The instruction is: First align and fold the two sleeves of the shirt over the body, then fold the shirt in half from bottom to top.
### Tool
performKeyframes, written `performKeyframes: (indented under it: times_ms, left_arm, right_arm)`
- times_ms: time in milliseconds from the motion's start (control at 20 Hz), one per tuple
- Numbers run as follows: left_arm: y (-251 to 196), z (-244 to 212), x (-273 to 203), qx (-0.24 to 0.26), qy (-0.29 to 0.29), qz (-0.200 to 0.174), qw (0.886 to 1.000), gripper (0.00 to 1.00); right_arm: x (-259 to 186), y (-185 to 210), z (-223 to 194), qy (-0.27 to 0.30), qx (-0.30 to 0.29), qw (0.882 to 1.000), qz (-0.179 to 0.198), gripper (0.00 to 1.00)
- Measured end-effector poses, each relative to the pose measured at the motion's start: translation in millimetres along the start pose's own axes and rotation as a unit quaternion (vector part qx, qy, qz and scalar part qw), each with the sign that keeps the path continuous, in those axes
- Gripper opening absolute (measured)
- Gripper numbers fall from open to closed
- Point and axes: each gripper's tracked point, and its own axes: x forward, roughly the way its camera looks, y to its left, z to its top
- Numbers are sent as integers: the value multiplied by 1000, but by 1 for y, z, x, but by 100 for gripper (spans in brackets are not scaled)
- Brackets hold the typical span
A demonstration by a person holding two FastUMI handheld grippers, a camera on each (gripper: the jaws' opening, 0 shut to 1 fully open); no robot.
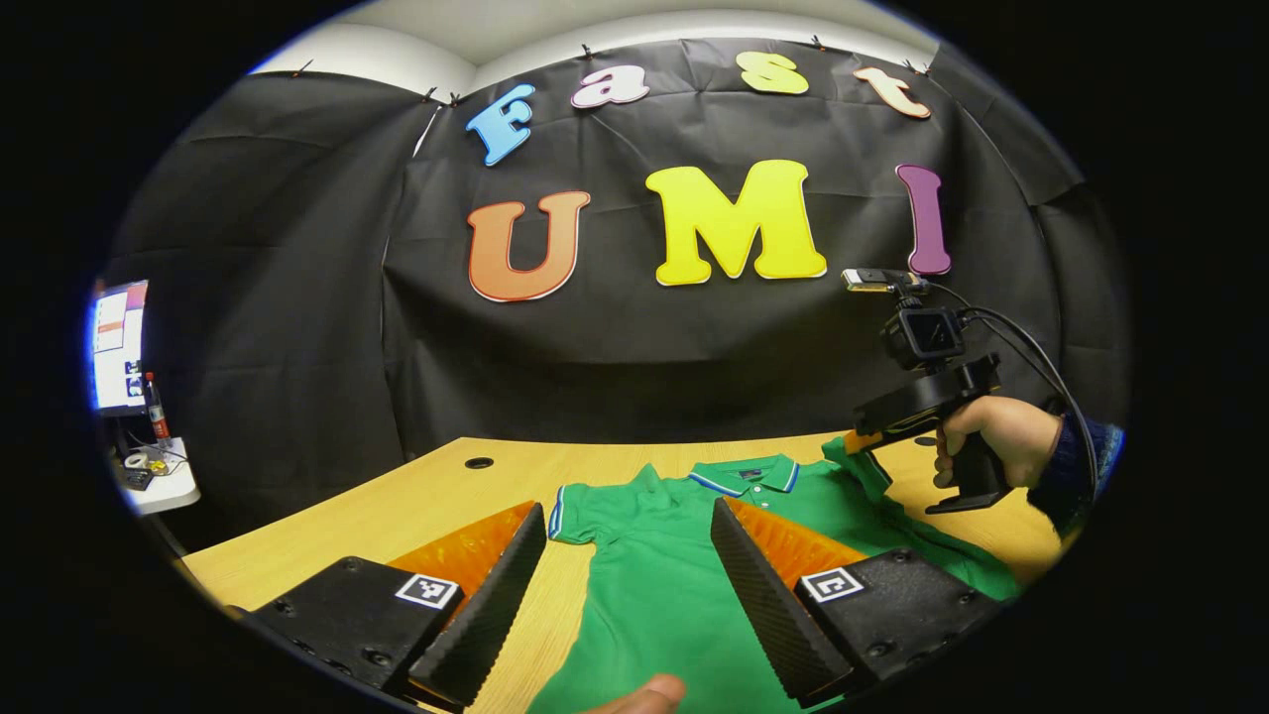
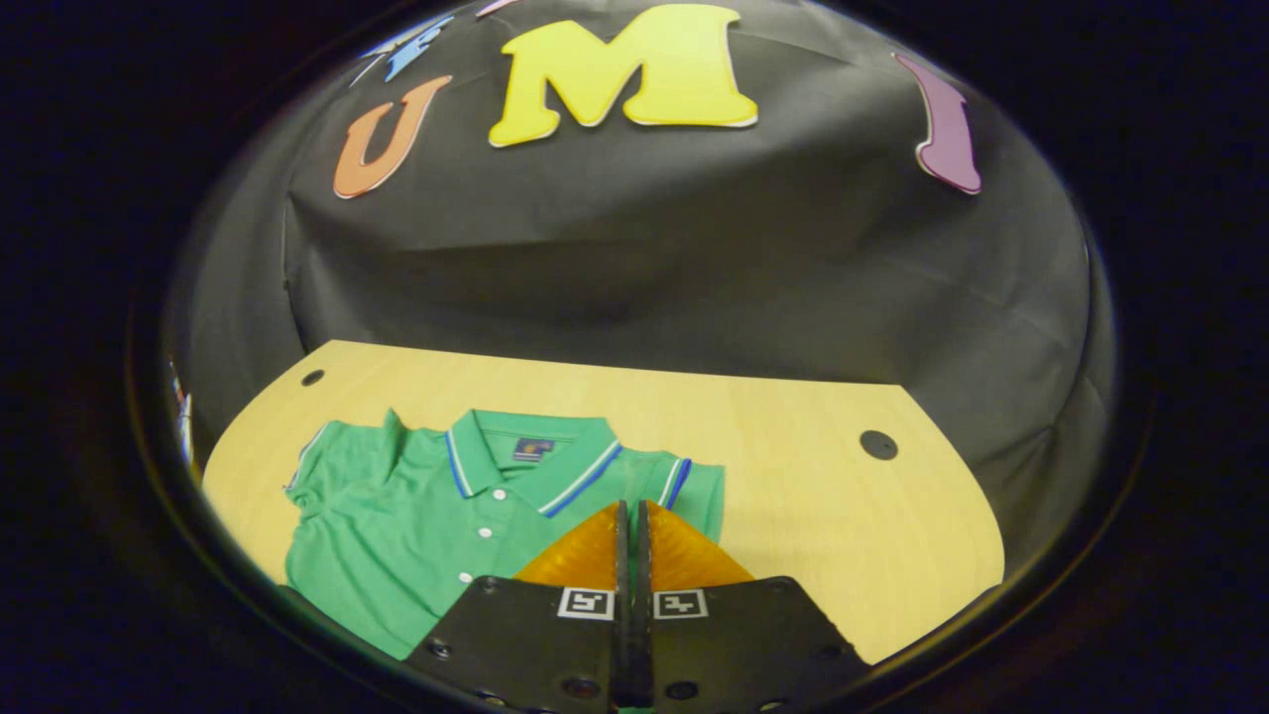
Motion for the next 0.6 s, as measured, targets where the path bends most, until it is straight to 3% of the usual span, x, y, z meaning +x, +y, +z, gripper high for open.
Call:
performKeyframes:
  times_ms: [100, 300, 500, 600]
  left_arm:
    - [6, -3, 0, 3, 3, 5, 1000, 100]
    - [17, -2, -3, 2, 5, 20, 1000, 100]
    - [14, 0, -1, 3, 14, 12, 1000, 100]
    - [16, 4, 2, 0, 21, 14, 1000, 100]
  right_arm:
    - [1, 15, 1, 2, 10, 1000, 10, 0]
    - [-13, 34, 11, -10, 31, 998, 47, 14]
    - [-40, 27, 28, -46, 12, 998, 40, 96]
    - [-59, 20, 32, -66, -11, 997, 30, 97]
